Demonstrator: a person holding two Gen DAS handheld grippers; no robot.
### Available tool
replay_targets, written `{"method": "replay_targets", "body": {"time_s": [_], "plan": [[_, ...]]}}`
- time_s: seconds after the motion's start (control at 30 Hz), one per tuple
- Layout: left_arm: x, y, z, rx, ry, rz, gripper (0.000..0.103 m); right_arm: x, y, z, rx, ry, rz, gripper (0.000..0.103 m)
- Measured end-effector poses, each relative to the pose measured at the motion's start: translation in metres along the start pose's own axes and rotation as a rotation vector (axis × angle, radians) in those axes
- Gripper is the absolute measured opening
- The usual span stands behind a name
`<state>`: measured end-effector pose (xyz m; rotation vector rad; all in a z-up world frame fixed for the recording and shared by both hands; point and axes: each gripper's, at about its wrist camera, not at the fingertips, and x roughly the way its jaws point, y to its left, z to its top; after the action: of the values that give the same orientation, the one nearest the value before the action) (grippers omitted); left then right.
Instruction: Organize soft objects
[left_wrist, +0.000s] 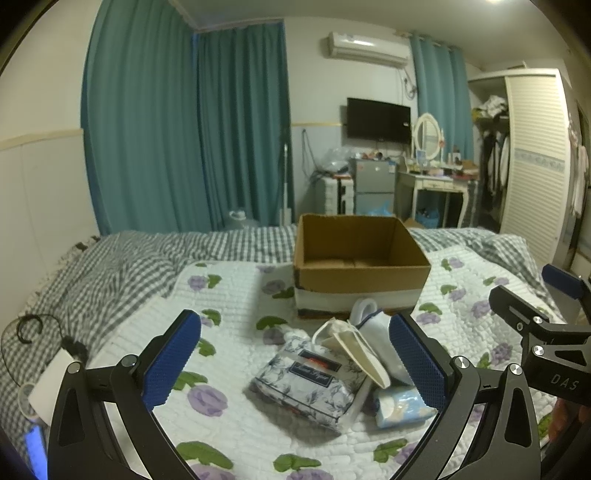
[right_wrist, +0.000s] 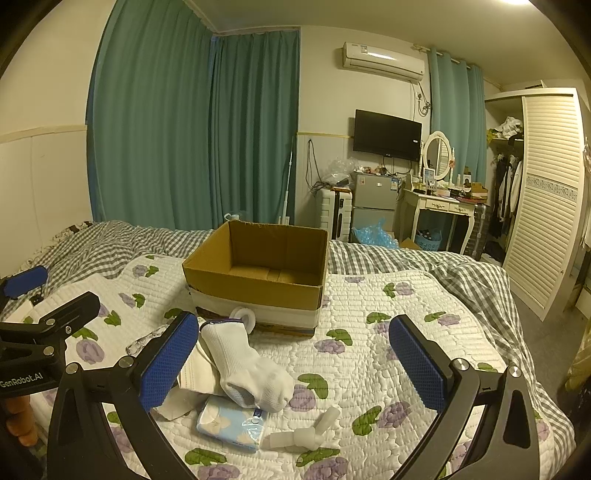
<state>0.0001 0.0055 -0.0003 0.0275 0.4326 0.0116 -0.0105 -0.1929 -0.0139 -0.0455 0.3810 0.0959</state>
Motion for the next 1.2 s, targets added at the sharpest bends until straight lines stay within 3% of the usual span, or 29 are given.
{"method": "replay_targets", "body": {"time_s": [1.2], "plan": [[0.0012,0.0022,-0.0006,0.005,-0.002,0.002,0.103,0.0005,0.0003,0.0002,0.002,0.003,0.001,0.103]]}}
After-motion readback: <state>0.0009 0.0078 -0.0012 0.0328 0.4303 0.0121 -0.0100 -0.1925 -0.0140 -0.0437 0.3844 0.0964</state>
